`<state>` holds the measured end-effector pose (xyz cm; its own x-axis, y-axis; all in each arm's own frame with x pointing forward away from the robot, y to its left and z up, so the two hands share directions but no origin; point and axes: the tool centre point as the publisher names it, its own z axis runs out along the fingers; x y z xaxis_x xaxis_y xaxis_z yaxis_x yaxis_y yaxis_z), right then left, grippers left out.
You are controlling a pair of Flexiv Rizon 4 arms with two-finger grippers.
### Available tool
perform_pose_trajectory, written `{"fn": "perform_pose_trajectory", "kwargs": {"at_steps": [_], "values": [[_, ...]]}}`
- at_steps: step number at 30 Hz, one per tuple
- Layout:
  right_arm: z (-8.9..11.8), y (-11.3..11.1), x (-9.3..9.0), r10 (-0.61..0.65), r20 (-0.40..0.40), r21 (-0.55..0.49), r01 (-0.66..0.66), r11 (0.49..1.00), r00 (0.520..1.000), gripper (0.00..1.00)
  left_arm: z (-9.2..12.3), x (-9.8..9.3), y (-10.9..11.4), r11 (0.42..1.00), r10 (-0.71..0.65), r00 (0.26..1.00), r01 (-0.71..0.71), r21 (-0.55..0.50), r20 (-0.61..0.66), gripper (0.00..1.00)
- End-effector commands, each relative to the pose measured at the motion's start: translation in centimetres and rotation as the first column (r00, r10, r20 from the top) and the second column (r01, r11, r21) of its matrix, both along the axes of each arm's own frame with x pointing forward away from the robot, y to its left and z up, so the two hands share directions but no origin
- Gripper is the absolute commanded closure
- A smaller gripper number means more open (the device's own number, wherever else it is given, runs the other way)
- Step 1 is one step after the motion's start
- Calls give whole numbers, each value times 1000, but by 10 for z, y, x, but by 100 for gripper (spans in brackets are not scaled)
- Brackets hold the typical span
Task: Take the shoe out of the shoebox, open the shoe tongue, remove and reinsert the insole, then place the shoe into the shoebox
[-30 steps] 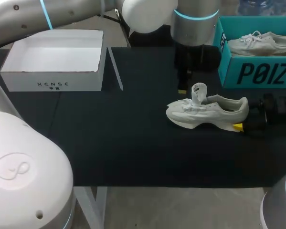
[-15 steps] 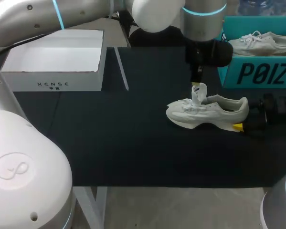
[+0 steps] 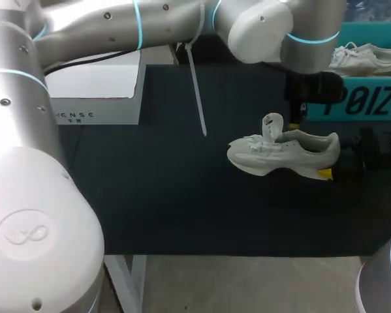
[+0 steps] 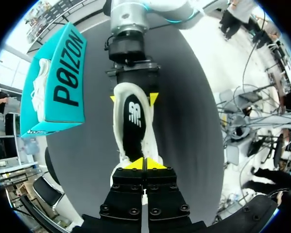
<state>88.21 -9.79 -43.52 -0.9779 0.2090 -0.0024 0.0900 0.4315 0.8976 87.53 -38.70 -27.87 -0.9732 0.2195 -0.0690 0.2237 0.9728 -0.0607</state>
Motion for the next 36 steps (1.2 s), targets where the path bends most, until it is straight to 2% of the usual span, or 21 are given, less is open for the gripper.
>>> {"fn": "perform_pose_trajectory", "kwargs": {"at_steps": [1,5,11,27,36], "values": [[-14,2,-2,-2,-2,-3,2,1000,1000,100,-17,15,-15,1000,6,999,-6,15,-32,100],[-14,2,-2,-2,-2,-3,2,1000,1000,100,-24,26,-16,1000,31,998,-31,0,-47,100],[-14,2,-2,-2,-2,-3,2,1000,1000,100,-32,29,-14,999,41,998,-41,-3,-46,100],[-14,2,-2,-2,-2,-3,2,1000,1000,100,-64,0,-9,1000,20,999,-19,24,-49,100],[-14,2,-2,-2,-2,-3,2,1000,1000,100,-85,-7,-15,999,-1,998,3,32,-67,100]]}}
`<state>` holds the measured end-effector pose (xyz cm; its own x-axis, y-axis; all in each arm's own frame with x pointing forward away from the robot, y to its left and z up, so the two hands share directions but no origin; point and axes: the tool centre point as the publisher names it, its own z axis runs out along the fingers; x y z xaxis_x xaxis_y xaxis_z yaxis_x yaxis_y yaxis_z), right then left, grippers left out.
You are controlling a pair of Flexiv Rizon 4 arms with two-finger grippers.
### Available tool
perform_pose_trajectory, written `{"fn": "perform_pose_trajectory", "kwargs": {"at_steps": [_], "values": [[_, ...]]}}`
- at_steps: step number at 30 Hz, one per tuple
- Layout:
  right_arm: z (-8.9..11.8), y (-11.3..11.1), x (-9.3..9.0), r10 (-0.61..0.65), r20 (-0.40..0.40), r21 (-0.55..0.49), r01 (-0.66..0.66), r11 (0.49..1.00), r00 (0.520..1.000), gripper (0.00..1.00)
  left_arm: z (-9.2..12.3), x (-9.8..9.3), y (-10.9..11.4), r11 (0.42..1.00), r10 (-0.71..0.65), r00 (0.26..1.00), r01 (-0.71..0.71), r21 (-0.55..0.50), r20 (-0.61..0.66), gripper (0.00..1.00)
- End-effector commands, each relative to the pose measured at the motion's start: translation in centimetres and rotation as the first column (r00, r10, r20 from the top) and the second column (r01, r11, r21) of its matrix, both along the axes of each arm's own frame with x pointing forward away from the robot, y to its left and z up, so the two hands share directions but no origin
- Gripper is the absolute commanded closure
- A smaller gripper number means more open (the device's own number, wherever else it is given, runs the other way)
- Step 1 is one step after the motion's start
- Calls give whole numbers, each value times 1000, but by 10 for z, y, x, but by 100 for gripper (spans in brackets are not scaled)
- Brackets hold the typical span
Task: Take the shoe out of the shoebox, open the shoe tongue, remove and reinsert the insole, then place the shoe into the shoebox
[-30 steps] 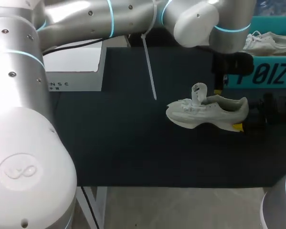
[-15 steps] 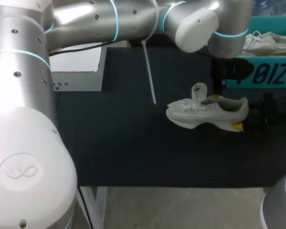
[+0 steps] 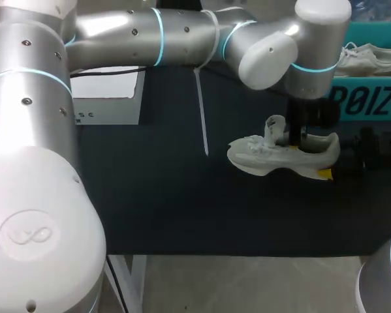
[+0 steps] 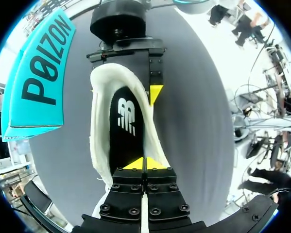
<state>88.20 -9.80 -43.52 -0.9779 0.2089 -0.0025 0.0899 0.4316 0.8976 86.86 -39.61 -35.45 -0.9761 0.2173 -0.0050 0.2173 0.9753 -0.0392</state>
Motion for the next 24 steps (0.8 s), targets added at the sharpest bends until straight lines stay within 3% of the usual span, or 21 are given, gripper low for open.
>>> {"fn": "perform_pose_trajectory", "kwargs": {"at_steps": [1,9,11,14,24], "values": [[-13,2,-2,-2,-2,-3,2,1000,1000,100,-11,-1,-8,1000,-8,1000,8,-5,-13,100],[-13,2,-2,-2,-2,-3,2,1000,1000,100,-20,0,-17,1000,-9,1000,9,-6,-30,100],[-13,2,-2,-2,-2,-3,2,1000,1000,100,-20,2,-18,1000,-4,999,5,3,-32,69],[-13,2,-2,-2,-2,-3,2,1000,1000,100,-21,4,-20,1000,-8,1000,8,4,-30,63],[-13,2,-2,-2,-2,-3,2,1000,1000,100,-27,12,-22,1000,-25,1000,26,8,-13,68]]}}
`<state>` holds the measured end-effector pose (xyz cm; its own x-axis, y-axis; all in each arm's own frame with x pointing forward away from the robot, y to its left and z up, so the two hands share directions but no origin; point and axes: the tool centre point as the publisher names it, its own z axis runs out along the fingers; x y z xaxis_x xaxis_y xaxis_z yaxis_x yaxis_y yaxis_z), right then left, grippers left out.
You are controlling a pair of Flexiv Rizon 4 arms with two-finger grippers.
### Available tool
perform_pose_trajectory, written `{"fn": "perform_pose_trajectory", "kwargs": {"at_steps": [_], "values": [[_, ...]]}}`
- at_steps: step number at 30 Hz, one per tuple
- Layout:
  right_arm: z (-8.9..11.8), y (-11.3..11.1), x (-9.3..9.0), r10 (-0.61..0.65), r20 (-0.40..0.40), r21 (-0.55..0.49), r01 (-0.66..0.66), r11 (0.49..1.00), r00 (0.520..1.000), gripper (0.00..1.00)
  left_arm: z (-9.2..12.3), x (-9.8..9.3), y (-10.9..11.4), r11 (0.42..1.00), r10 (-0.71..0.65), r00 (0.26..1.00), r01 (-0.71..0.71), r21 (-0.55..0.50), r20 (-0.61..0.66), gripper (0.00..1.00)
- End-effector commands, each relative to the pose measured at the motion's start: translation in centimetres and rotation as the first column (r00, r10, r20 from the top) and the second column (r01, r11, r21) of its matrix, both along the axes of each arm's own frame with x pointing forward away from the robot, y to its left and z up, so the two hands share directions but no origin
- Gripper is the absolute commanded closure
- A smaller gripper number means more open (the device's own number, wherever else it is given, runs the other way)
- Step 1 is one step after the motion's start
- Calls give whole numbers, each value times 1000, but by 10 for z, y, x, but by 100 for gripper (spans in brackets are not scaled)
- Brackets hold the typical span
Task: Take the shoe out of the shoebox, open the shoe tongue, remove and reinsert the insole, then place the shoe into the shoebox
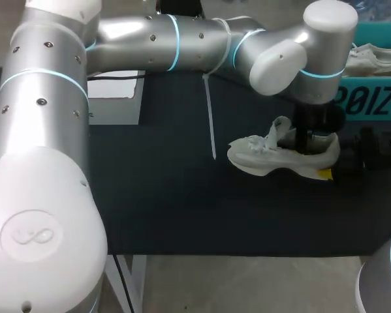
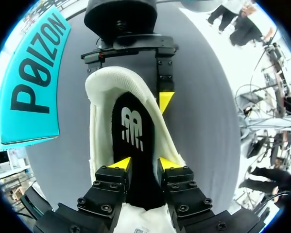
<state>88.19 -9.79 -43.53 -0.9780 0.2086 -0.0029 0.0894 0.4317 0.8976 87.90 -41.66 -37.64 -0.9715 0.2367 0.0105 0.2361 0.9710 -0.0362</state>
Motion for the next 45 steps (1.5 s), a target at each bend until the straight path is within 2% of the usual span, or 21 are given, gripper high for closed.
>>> {"fn": "perform_pose_trajectory", "kwargs": {"at_steps": [1,7,9,10,14,20,28,45], "values": [[-13,2,-2,-2,-2,-3,2,1000,1000,100,-8,2,-2,1000,-7,1000,7,3,6,67],[-13,2,-2,-2,-2,-3,2,1000,1000,100,-22,2,-3,999,-42,999,42,-11,30,72],[-13,2,-2,-2,-2,-3,2,1000,1000,100,-29,1,-3,998,-59,997,59,-13,56,85],[-13,2,-2,-2,-2,-3,2,1000,1000,100,-32,0,-2,998,-57,997,58,-14,50,100],[-13,2,-2,-2,-2,-3,2,1000,1000,100,-46,-5,3,996,-93,992,94,-8,80,100],[-13,2,-2,-2,-2,-3,2,1000,1000,100,-46,-4,7,997,-68,986,74,-35,153,100],[-13,2,-2,-2,-2,-3,2,1000,1000,100,-24,5,5,995,-28,977,47,-85,210,100],[-13,2,-2,-2,-2,-3,2,1000,1000,100,15,6,6,987,10,957,37,-154,290,100]]}}
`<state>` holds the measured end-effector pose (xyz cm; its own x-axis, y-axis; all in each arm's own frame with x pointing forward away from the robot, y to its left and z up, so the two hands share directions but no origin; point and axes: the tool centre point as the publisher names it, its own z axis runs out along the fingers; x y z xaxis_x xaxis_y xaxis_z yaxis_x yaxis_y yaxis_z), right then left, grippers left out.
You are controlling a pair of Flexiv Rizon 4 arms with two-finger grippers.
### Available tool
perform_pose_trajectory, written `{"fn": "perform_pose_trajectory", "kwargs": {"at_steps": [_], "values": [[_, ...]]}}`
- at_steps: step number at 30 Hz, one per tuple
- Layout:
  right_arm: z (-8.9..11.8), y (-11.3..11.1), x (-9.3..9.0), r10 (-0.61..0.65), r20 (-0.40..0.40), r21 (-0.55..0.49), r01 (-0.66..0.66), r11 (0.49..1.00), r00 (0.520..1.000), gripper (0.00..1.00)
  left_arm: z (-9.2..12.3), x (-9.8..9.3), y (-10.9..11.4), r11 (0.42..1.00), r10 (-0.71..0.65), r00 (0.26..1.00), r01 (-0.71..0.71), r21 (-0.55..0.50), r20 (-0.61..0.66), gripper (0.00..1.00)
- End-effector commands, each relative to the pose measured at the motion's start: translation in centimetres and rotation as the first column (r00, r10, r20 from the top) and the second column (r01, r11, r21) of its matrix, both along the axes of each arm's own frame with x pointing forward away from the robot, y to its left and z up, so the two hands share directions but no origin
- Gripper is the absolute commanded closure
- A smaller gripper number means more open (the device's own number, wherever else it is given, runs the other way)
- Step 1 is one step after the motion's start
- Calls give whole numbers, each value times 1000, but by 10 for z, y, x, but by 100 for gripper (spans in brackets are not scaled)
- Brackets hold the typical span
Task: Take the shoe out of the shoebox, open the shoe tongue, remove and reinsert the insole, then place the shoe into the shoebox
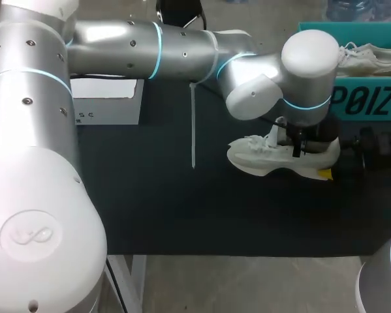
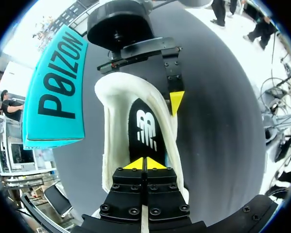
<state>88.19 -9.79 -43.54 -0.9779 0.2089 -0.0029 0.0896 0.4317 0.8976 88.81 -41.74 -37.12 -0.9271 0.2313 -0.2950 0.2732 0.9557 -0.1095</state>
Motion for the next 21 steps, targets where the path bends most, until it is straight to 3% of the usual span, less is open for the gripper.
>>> {"fn": "perform_pose_trajectory", "kwargs": {"at_steps": [1,14,21], "values": [[-13,2,-2,-2,-2,-3,2,1000,1000,100,14,-2,7,1000,7,1000,-7,-17,15,100],[-13,2,-2,-2,-2,-3,2,1000,1000,100,46,5,11,997,44,999,-42,-70,31,100],[-13,2,-2,-2,-2,-3,2,1000,1000,100,37,-1,5,999,36,997,-38,-30,-67,100]]}}
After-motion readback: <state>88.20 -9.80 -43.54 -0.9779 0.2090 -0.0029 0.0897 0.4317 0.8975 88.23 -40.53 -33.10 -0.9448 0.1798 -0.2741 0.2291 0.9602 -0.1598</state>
